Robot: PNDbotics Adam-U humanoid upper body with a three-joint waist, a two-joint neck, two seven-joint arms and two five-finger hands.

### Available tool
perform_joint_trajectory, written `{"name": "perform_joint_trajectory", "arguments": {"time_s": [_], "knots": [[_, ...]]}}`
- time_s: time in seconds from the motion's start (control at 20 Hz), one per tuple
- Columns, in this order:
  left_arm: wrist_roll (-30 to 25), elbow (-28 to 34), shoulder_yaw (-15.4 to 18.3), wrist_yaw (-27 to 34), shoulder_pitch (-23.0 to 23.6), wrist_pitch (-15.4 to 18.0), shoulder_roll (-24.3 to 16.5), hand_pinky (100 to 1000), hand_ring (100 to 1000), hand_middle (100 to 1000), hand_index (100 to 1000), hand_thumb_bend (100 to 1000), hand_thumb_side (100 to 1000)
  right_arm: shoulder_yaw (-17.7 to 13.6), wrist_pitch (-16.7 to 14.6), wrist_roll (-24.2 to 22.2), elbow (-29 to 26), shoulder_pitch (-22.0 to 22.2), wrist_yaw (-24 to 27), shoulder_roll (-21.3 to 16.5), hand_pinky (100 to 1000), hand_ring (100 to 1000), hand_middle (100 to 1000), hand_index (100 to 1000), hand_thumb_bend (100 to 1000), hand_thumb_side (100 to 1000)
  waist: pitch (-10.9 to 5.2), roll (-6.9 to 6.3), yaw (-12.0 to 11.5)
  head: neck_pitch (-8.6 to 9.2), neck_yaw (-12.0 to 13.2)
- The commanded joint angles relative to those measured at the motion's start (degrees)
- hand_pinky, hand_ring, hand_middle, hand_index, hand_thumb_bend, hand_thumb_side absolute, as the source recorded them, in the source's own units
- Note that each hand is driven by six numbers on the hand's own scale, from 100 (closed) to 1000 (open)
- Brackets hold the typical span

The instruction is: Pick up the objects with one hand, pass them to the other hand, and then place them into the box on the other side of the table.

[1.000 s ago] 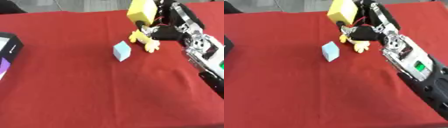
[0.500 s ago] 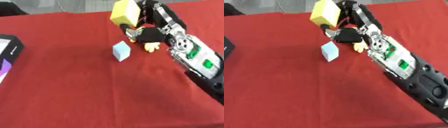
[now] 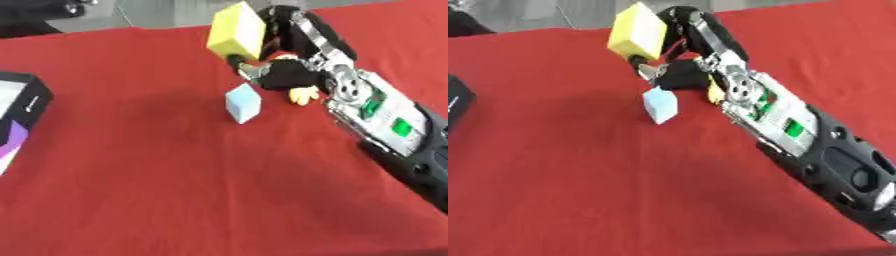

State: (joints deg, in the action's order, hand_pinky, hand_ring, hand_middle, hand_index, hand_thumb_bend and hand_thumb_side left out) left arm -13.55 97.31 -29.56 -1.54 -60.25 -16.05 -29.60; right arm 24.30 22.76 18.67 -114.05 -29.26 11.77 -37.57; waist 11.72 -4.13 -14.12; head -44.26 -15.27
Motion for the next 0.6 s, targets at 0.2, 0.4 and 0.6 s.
{"name": "perform_joint_trajectory", "arguments": {"time_s": [0.2,0.4,0.6], "knots": [[-5.9,-2.3,0.0,-6.0,-2.3,1.6,2.6,899,849,845,857,100,411,0.5,0.2,-1.5,-0.5,-1.3,-0.9,0.0,545,561,485,442,100,100,-1.69,-0.6,-0.1,0.14,0.4],[-9.2,-3.2,-0.4,-9.6,-3.7,3.1,4.4,894,850,846,862,100,380,1.3,0.3,-2.8,-0.5,-1.5,-1.9,-0.1,546,559,485,442,100,100,-1.69,-0.63,-0.1,0.14,0.6],[-12.1,-4.3,-1.2,-13.3,-4.4,4.6,6.0,899,857,853,870,100,382,1.7,0.2,-3.8,-0.5,-1.8,-2.7,0.0,547,559,485,441,100,100,-1.61,-0.71,-0.1,0.14,0.4]]}}
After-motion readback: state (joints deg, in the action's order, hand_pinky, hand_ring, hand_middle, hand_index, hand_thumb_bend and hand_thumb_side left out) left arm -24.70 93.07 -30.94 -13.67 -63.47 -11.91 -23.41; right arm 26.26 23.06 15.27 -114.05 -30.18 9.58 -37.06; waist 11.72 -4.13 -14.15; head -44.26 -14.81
